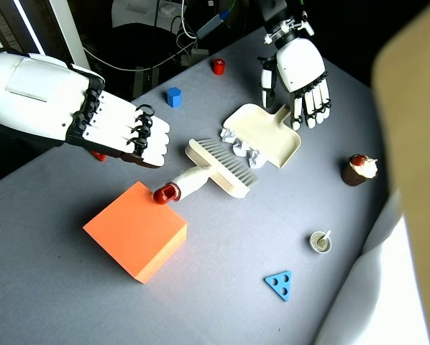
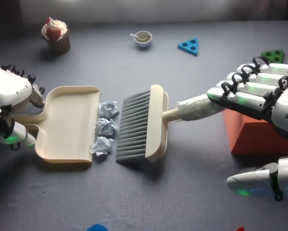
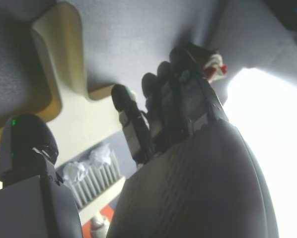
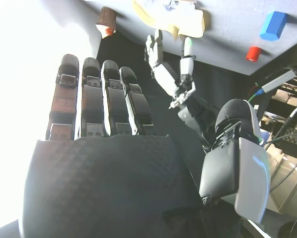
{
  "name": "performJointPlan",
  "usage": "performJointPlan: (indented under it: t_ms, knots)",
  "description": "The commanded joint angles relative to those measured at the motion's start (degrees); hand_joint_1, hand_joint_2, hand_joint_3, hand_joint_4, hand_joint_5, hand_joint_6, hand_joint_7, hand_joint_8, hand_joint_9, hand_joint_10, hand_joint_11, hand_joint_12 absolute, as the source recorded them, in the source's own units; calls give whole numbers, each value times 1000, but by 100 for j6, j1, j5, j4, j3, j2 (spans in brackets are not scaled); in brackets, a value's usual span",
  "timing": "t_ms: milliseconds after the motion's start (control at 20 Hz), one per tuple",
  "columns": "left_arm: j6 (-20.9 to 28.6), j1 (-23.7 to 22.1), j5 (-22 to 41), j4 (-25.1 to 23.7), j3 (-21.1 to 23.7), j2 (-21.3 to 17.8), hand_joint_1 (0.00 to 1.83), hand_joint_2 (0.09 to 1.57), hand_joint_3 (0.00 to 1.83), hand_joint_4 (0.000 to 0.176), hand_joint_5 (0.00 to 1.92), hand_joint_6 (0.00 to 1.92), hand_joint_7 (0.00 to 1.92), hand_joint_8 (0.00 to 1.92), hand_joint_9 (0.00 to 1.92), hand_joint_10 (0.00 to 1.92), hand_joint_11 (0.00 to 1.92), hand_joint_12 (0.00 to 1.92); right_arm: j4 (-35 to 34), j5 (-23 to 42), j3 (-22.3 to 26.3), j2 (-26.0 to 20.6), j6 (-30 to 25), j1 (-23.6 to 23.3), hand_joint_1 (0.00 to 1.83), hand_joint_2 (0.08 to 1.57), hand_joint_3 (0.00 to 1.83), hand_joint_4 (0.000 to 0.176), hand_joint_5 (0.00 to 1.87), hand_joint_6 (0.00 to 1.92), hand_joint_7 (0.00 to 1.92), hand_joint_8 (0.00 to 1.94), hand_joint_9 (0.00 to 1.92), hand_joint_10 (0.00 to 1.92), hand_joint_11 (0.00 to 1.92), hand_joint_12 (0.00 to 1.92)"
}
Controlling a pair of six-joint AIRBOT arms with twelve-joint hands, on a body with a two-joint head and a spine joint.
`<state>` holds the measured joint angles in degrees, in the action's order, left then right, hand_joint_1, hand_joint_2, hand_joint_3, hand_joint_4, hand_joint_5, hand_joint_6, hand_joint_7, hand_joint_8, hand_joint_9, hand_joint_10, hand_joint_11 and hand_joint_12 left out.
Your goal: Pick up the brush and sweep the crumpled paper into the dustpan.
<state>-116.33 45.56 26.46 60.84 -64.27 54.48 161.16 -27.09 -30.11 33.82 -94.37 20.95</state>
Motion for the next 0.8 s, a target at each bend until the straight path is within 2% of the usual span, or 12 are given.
performJointPlan:
  t_ms: [0, 200, 350, 400, 500, 550, 600, 650, 700, 750]
  knots:
    - [29, 10, 530, -149, -21, 20, 883, 1021, 0, 46, 629, 1, 386, 0, 320, 0, 193, 364, 140, -606, 22, -55, 8, -44, 0, 984, 0, 0, 92, 3, 121, 0, 127, 2, 121, 32]
    - [191, 169, 711, -190, 7, 74, 852, 1044, 0, 46, 628, 0, 370, 0, 297, 0, 123, 472, 140, -606, 23, -55, 9, -46, 0, 998, 5, 0, 106, 6, 148, 8, 155, 9, 160, 45]
    - [222, 220, 764, -217, 14, 108, 908, 1028, 0, 24, 677, 15, 369, 0, 295, 0, 138, 499, 141, -606, 23, -53, 9, -46, 0, 995, 2, 0, 105, 4, 148, 6, 151, 6, 146, 36]
    - [246, 242, 814, -216, 26, 121, 887, 1032, 0, 36, 685, 15, 353, 0, 284, 0, 134, 498, 141, -606, 23, -53, 9, -46, 0, 999, 4, 0, 101, 2, 148, 6, 151, 6, 142, 34]
    - [272, 275, 872, -216, 51, 148, 951, 1024, 0, 21, 802, 8, 449, 4, 361, 4, 180, 498, 141, -606, 23, -53, 9, -46, 0, 1000, 3, 0, 88, 0, 142, 2, 150, 4, 140, 31]
    - [279, 287, 896, -216, 61, 164, 986, 1029, 0, 5, 862, 5, 467, 1, 394, 3, 221, 490, 141, -606, 23, -53, 9, -46, 0, 995, 0, 0, 76, 0, 123, 0, 133, 0, 132, 27]
    - [283, 293, 915, -216, 66, 174, 996, 1037, 3, 0, 890, 10, 468, 0, 395, 0, 240, 492, 141, -606, 23, -53, 9, -46, 0, 989, 0, 0, 73, 0, 120, 0, 133, 2, 133, 27]
    - [286, 301, 937, -216, 68, 189, 1058, 1067, 3, 71, 1025, 672, 450, 12, 376, 7, 237, 494, 141, -606, 23, -53, 9, -46, 0, 987, 0, 0, 87, 6, 126, 3, 137, 3, 136, 28]
    - [288, 307, 956, -215, 67, 198, 1085, 1073, 1, 54, 1055, 808, 443, 8, 368, 5, 239, 491, 141, -606, 23, -53, 9, -46, 0, 985, 0, 0, 97, 10, 126, 3, 132, 1, 128, 24]
    - [290, 319, 977, -214, 65, 202, 1108, 1073, 0, 6, 1068, 825, 439, 4, 364, 2, 238, 486, 141, -606, 23, -53, 9, -46, 0, 993, 0, 0, 93, 7, 119, 0, 122, 0, 119, 19]
